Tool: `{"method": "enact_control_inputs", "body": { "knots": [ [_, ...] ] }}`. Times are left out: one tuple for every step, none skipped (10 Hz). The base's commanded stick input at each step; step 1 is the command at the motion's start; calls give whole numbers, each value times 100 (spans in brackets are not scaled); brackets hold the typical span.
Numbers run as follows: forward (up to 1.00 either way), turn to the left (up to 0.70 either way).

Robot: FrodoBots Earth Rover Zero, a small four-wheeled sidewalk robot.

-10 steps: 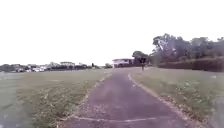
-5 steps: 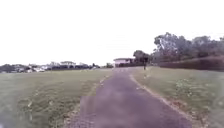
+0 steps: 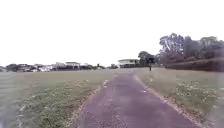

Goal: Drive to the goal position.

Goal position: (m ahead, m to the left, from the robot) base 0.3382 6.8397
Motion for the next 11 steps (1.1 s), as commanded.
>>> {"method": "enact_control_inputs", "body": {
  "knots": [
    [0,85],
    [0,85],
    [0,85],
    [0,85],
    [0,85],
    [0,85],
    [0,85],
    [0,85],
    [0,85],
    [0,85],
    [0,85]
  ]
}}
